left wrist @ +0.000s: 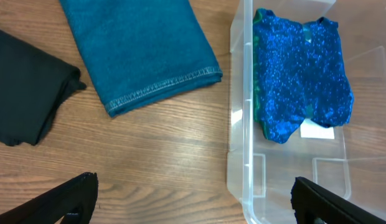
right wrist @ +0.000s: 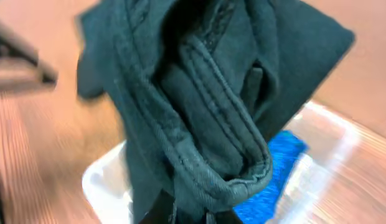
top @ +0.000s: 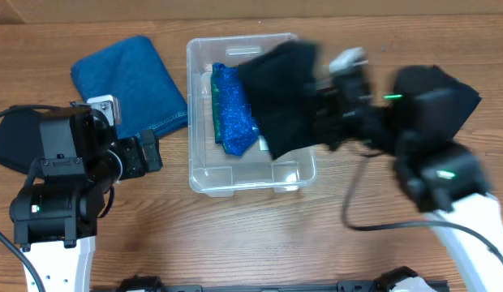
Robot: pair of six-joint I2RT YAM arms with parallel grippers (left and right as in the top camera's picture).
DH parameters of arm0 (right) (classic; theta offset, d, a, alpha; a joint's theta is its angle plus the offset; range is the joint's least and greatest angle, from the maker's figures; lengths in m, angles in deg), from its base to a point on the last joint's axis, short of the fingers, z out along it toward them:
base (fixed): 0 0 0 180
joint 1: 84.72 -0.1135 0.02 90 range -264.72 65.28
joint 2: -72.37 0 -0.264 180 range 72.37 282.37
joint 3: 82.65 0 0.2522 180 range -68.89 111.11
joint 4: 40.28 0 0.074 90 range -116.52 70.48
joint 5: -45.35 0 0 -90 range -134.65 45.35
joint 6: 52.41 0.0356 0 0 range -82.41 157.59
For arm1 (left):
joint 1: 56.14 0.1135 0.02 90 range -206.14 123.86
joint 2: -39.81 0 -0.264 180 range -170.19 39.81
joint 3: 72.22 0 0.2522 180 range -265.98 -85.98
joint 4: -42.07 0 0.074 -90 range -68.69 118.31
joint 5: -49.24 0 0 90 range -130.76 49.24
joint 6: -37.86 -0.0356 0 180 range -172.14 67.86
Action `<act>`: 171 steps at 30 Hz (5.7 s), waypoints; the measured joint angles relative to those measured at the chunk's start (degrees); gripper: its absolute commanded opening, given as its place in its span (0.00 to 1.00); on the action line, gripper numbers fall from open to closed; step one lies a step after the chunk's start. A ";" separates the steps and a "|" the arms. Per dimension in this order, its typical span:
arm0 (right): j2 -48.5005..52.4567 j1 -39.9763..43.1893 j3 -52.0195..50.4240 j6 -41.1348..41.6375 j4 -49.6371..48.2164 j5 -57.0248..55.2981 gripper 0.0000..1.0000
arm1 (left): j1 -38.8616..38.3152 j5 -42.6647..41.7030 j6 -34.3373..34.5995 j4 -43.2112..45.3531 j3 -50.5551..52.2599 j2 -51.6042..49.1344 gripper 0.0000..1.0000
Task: Pack container
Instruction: 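Move the right gripper to the black cloth on the right and grasp it, then place the black cloth into the bin's front half with the right gripper, then grasp the second black cloth on the right with the right gripper, then lay the second black cloth into the bin and release it, then reach the left gripper to the black cloth on the left and grasp it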
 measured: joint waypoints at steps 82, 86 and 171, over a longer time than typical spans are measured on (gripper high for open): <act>37.20 57.46 2.08 24.22 -15.85 12.48 0.04 | 0.00 0.02 0.00 -0.98 0.00 0.00 1.00; 19.32 48.28 3.28 19.78 -14.08 13.75 0.04 | 0.00 0.02 0.00 -1.05 0.00 0.00 1.00; 17.42 1.27 24.46 23.85 21.11 -23.10 1.00 | 0.00 0.04 0.02 -3.87 0.00 0.00 1.00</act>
